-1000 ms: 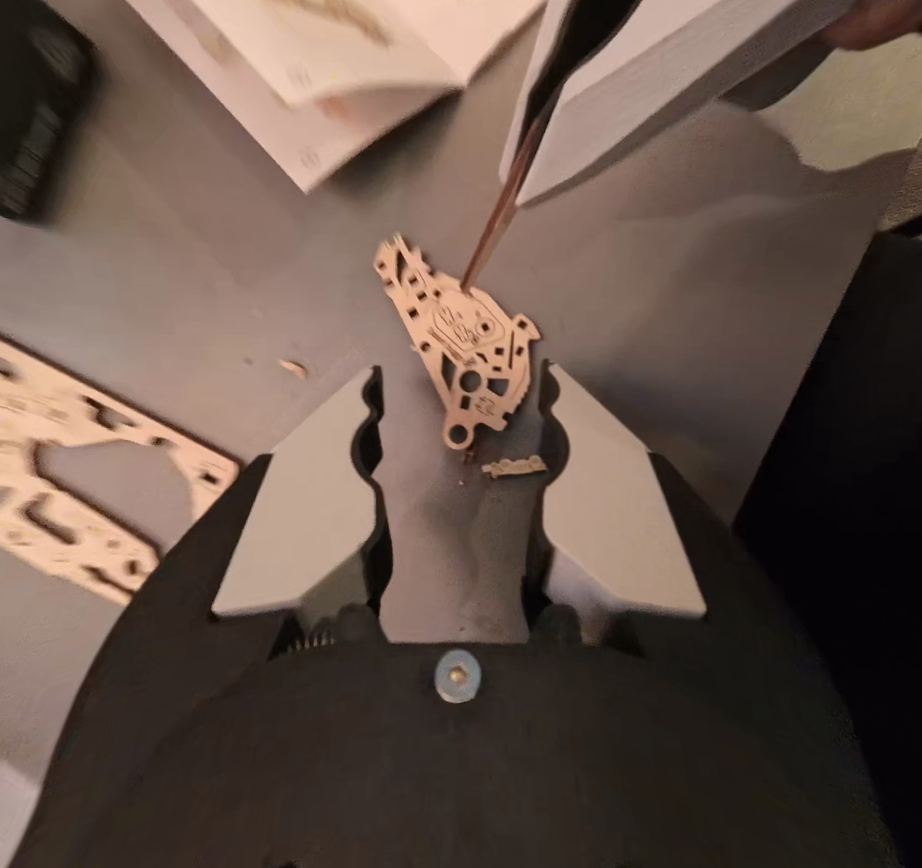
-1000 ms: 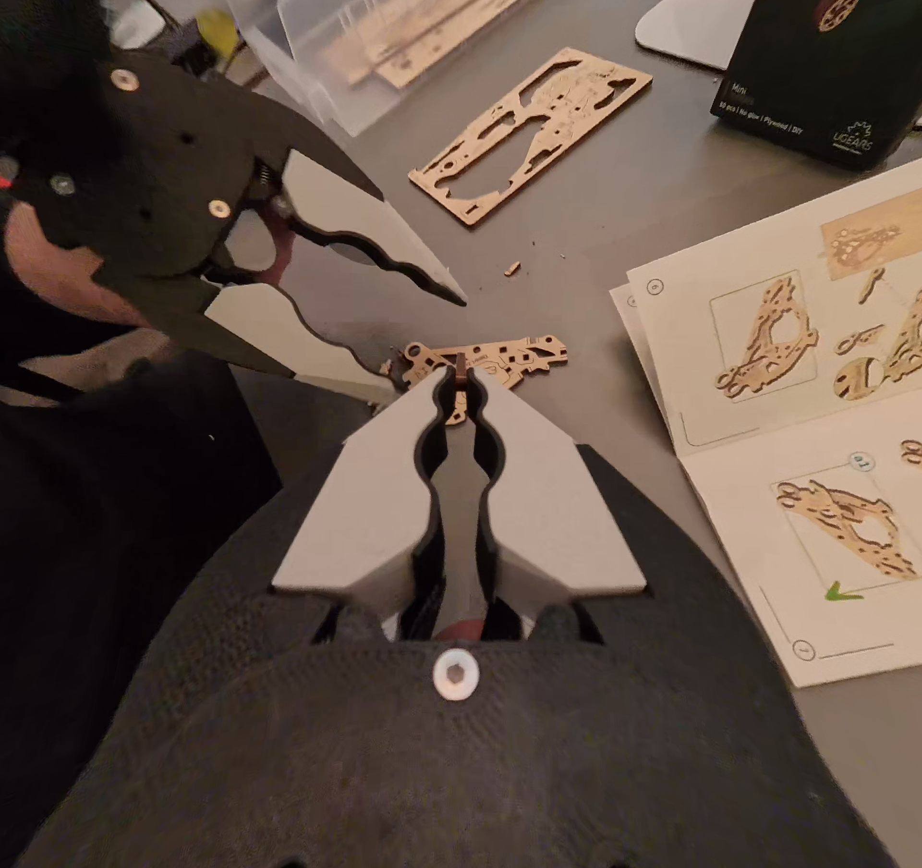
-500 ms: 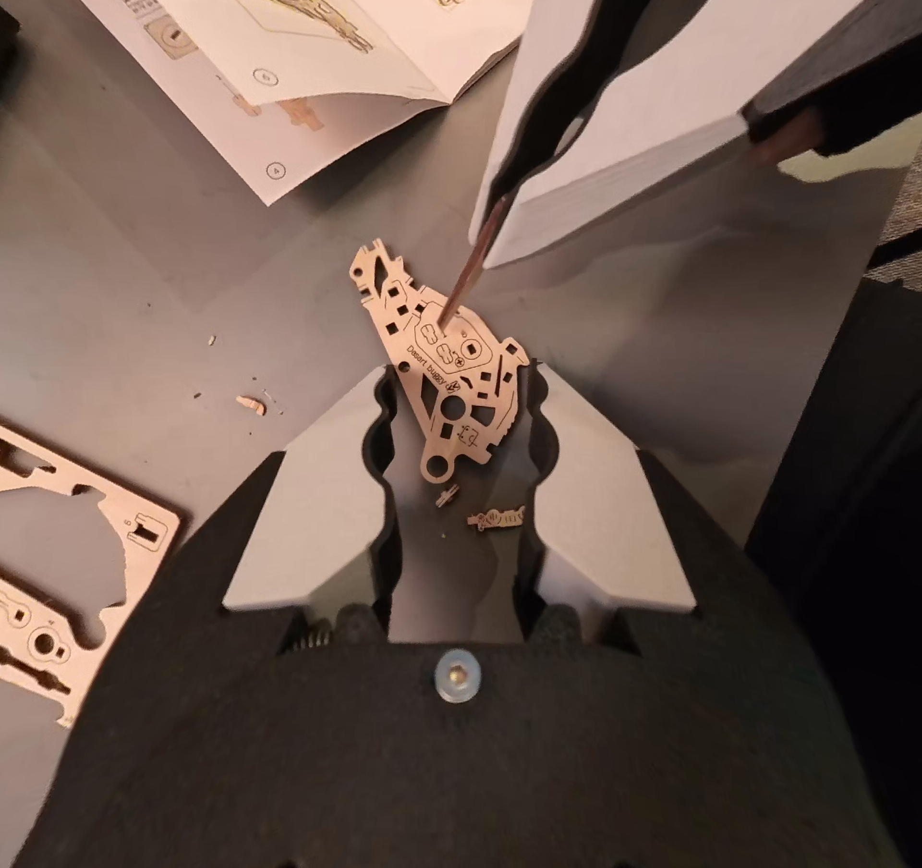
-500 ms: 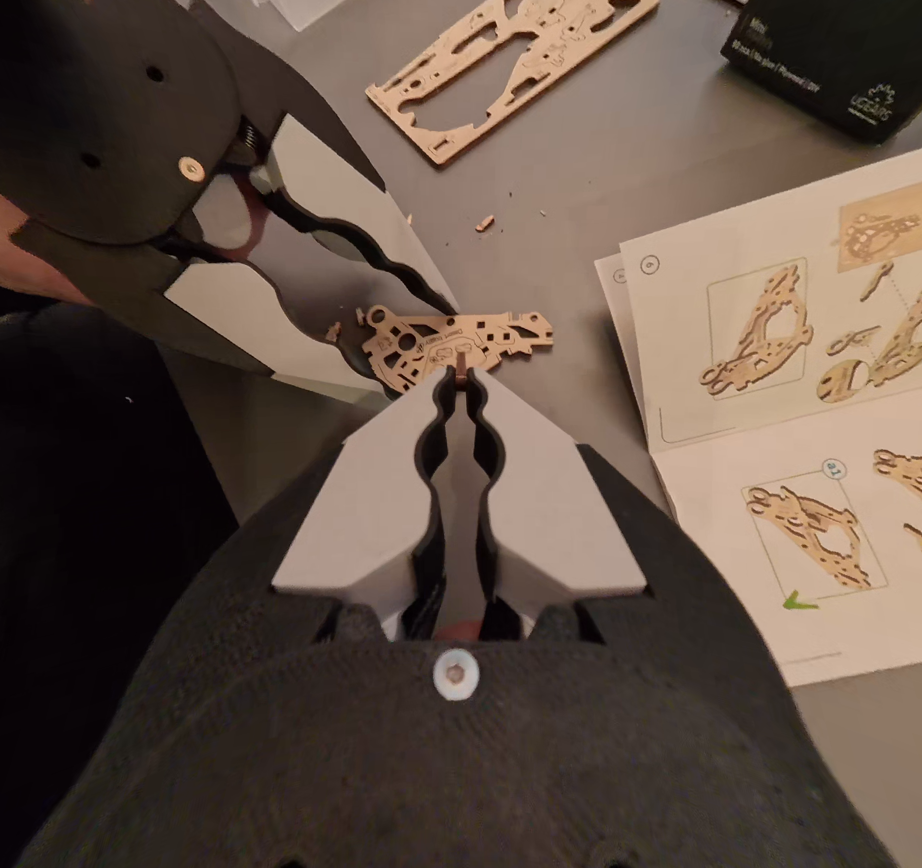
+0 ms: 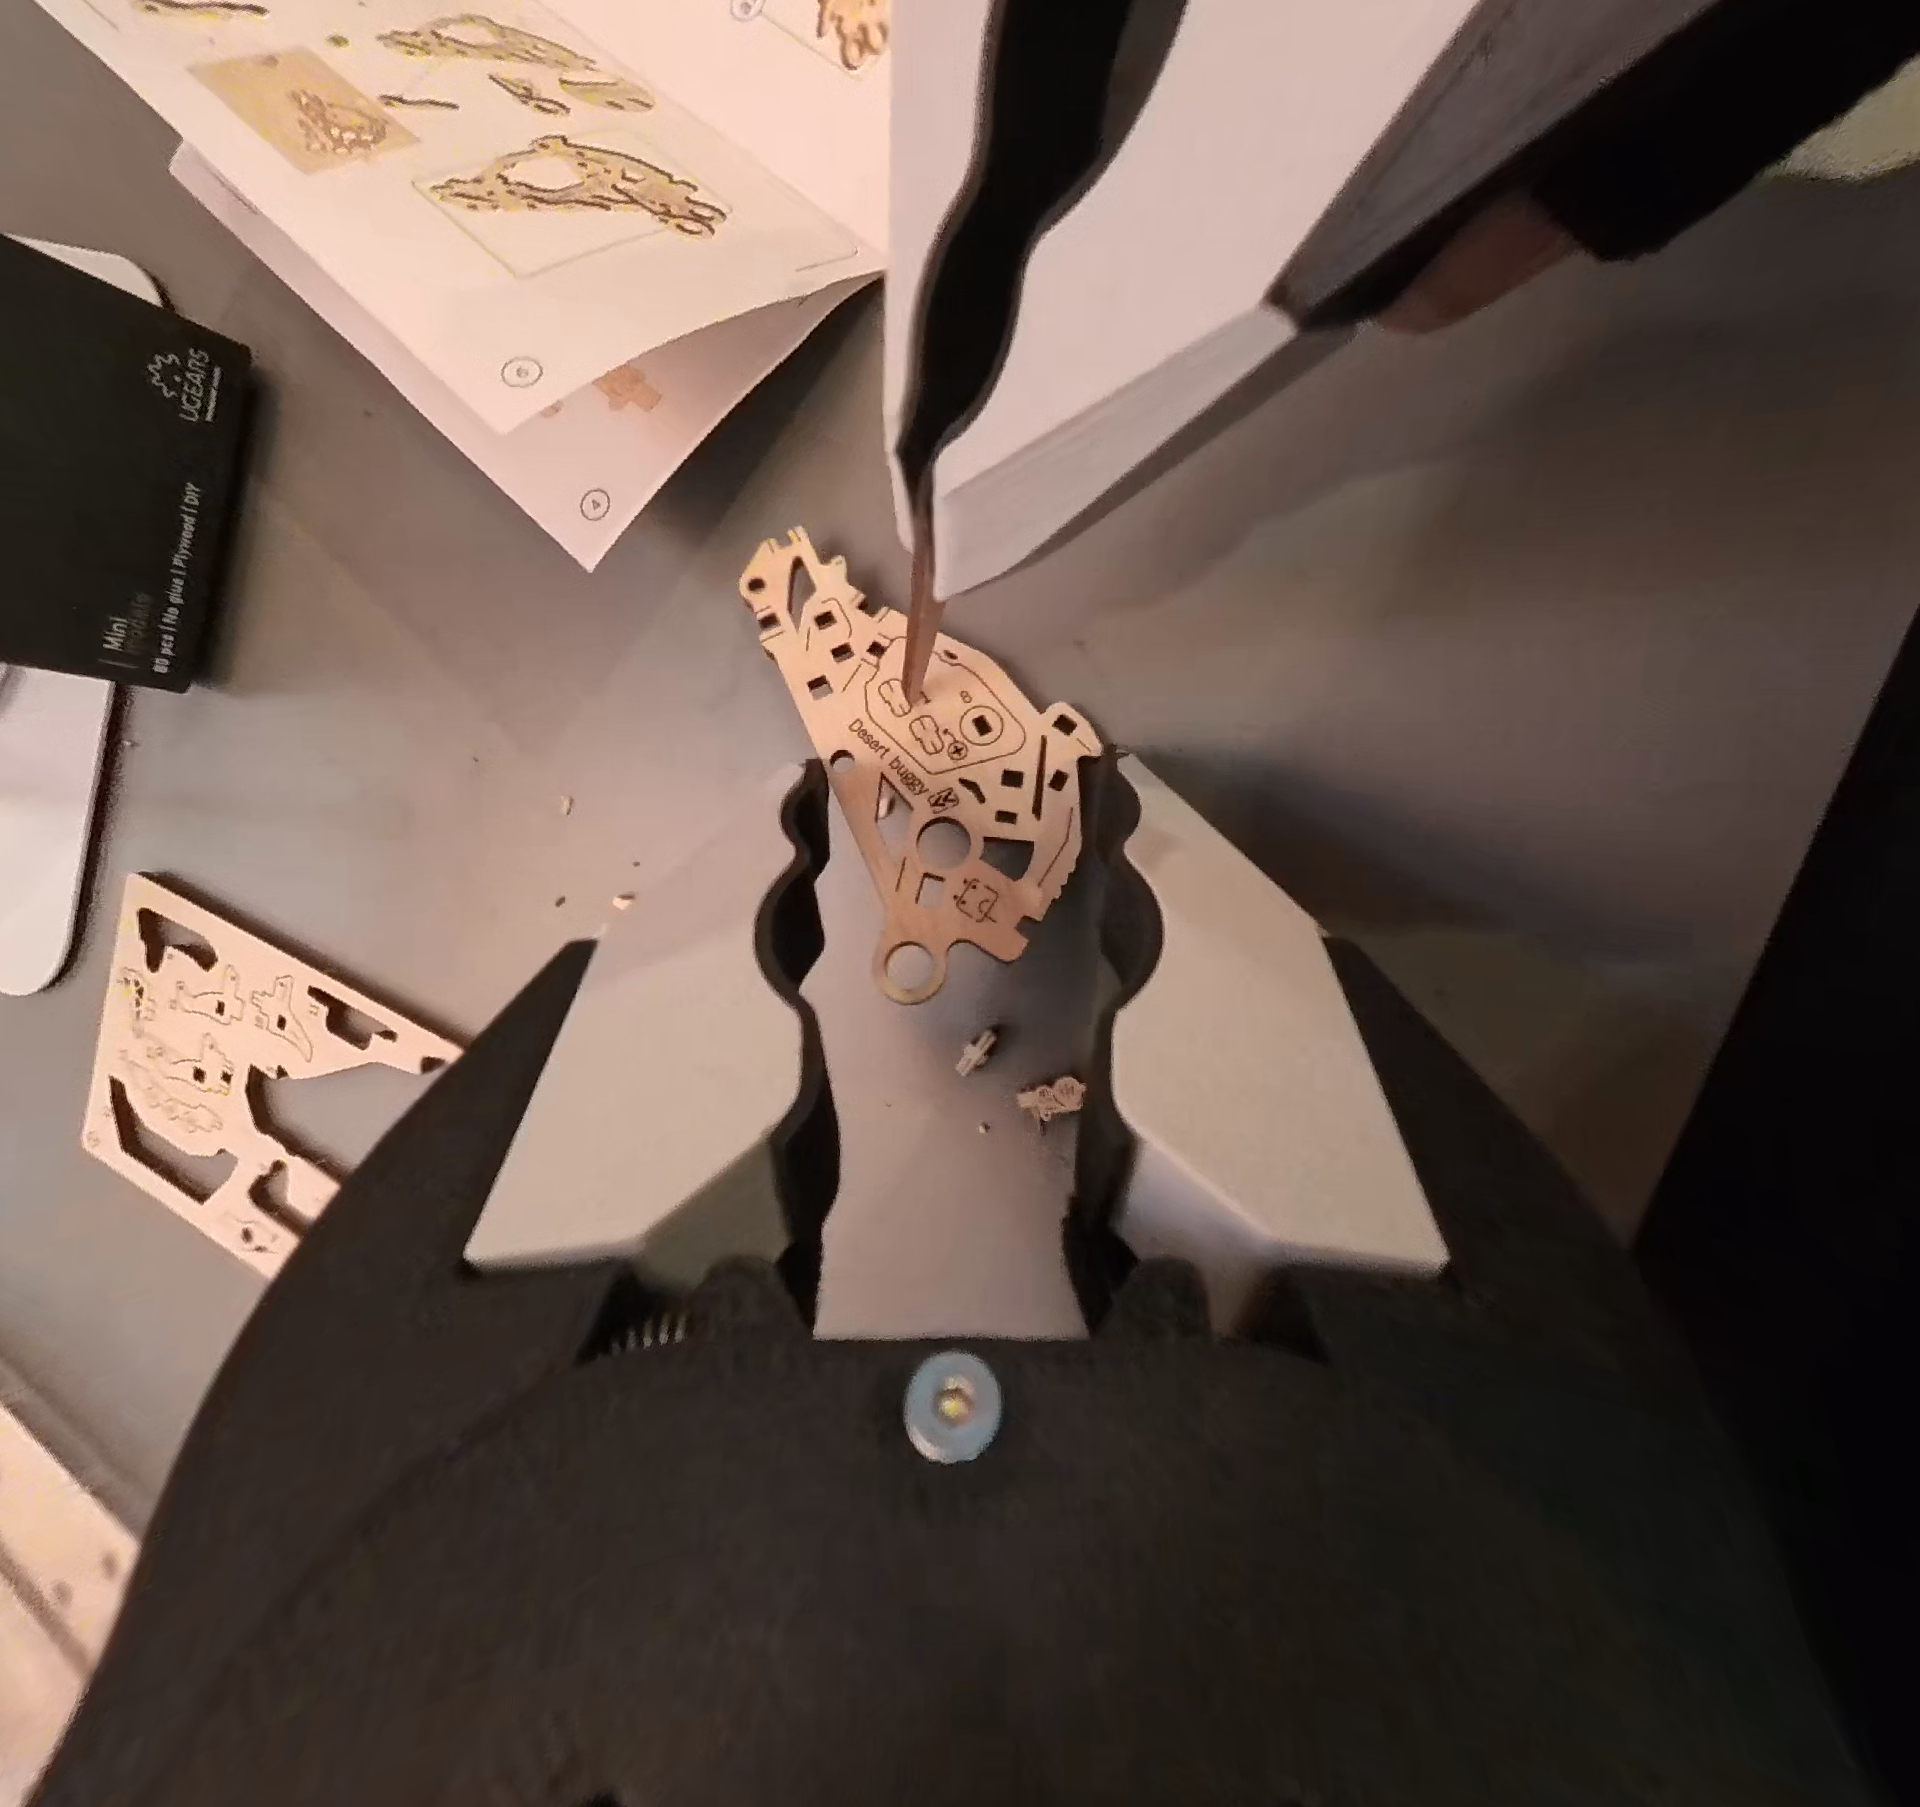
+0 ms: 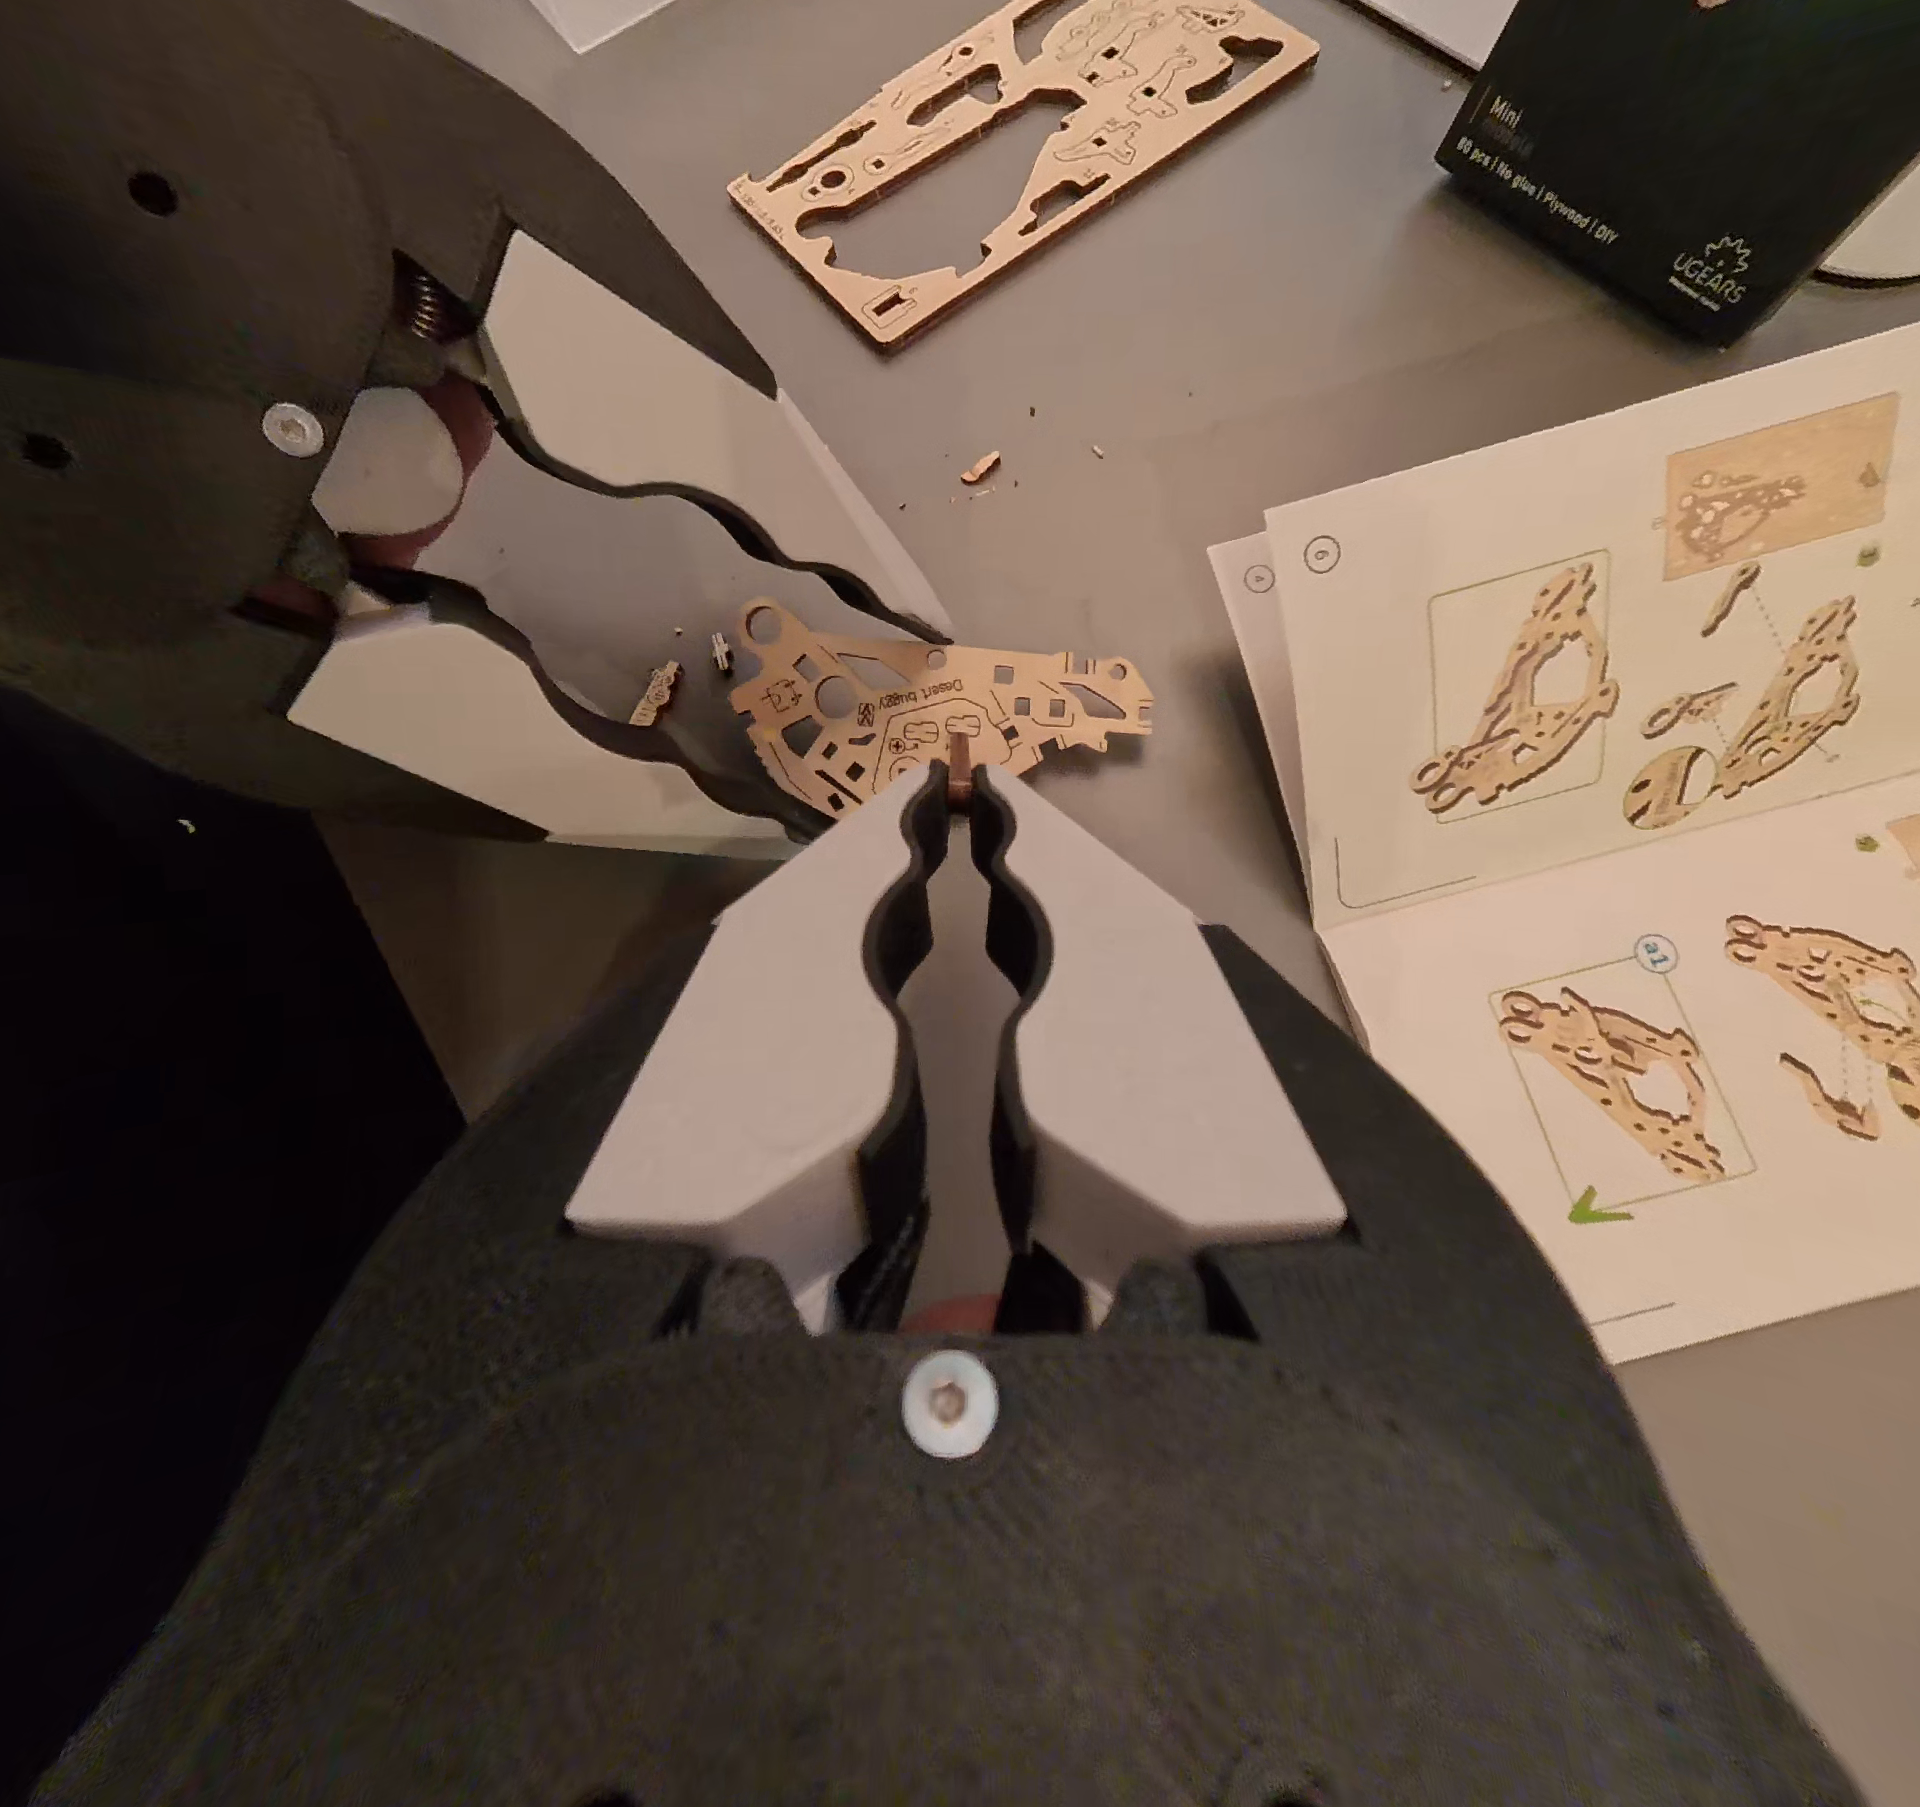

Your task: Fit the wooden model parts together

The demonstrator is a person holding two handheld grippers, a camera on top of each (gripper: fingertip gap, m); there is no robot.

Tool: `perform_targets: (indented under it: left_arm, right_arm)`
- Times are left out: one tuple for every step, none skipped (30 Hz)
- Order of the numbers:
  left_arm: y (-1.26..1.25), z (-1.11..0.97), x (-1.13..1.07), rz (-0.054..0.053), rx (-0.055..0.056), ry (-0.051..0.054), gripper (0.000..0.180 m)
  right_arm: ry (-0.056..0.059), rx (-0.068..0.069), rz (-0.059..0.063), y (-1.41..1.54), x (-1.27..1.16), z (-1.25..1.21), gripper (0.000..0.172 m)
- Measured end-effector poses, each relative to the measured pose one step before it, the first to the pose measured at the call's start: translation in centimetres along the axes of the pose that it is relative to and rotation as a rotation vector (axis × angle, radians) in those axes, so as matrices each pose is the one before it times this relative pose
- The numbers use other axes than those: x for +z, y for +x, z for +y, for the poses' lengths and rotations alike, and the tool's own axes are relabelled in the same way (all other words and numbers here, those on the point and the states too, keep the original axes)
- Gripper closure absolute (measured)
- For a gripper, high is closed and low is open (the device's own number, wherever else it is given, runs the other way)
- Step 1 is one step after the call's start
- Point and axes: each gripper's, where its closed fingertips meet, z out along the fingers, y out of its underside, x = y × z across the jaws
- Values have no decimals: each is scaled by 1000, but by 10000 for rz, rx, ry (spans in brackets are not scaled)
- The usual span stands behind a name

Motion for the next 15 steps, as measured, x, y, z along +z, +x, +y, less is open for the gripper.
perform_targets:
  left_arm:
    - [-6, -18, 2, 6, 34, -40, 130]
    - [-6, -15, 15, 24, 1, -20, 130]
    - [-4, -4, 17, 0, 43, 8, 130]
    - [69, -42, 3, 49, 38, 6, 130]
    - [174, -49, 26, 107, -61, -22, 130]
    - [5, -3, 18, 6, -31, -51, 130]
    - [-37, 22, 10, 10, -7, -29, 130]
    - [-25, -10, 20, 22, -34, 11, 130]
    - [-32, -21, 12, -33, 25, 10, 130]
    - [6, -10, 2, -5, 11, -25, 130]
    - [8, 15, 12, 28, -22, -38, 130]
    - [3, 0, 12, 41, -22, 2, 131]
    - [-1, -15, 12, 27, -17, 11, 131]
    - [20, -46, 31, 3, 12, 4, 131]
    - [16, -5, 8, 24, 14, -21, 131]
  right_arm:
    - [-21, -78, 53, 19, 17, -23, 170]
    - [-47, 1, 22, 12, 13, 3, 170]
    - [-33, 6, 9, 33, -10, -21, 170]
    - [45, -14, 17, 58, -48, -117, 170]
    - [46, -1, -9, 36, -8, -89, 171]
    - [-77, 69, -57, 15, 62, 96, 170]
    - [-63, 73, -46, 50, 19, 63, 170]
    - [-107, 39, -15, 83, -35, 81, 170]
    - [-38, -11, 26, 95, -86, -37, 170]
    - [-58, -26, -30, -9, 10, 6, 171]
    - [-102, 36, -42, -9, 71, 96, 170]
    - [-63, 34, -39, 39, 12, -11, 170]
    - [-91, -8, -38, 51, -43, -6, 171]
    - [-92, -48, -14, 34, -6, -1, 170]
    - [-99, -85, -5, 2, 56, 10, 170]
